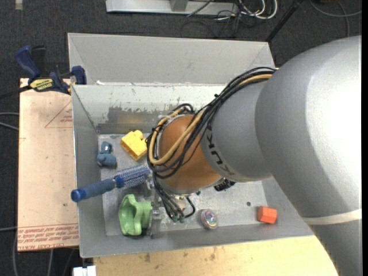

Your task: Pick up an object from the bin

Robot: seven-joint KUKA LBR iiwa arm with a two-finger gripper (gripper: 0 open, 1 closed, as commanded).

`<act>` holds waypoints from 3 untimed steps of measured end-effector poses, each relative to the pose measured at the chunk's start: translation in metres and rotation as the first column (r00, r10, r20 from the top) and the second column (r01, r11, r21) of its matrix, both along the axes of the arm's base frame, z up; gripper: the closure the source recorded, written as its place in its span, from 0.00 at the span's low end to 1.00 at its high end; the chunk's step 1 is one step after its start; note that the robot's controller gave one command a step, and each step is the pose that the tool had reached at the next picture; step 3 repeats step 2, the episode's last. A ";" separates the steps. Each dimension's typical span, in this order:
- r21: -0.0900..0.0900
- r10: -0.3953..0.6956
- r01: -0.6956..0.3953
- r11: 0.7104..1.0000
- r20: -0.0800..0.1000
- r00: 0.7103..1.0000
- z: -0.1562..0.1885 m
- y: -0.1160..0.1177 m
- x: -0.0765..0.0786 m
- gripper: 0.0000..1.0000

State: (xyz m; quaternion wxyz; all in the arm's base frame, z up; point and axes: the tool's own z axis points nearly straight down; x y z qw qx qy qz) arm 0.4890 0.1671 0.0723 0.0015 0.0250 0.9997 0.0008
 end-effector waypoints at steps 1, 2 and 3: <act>0.000 -0.001 0.001 1.000 -0.003 1.000 0.001 0.000 -0.001 1.00; 0.003 -0.023 0.023 1.000 0.007 1.000 0.163 0.009 0.026 1.00; 0.003 -0.023 0.023 1.000 0.007 1.000 0.163 0.009 0.026 1.00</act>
Offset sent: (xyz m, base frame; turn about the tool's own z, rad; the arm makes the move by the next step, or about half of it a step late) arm 0.0000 0.0000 0.0000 0.0000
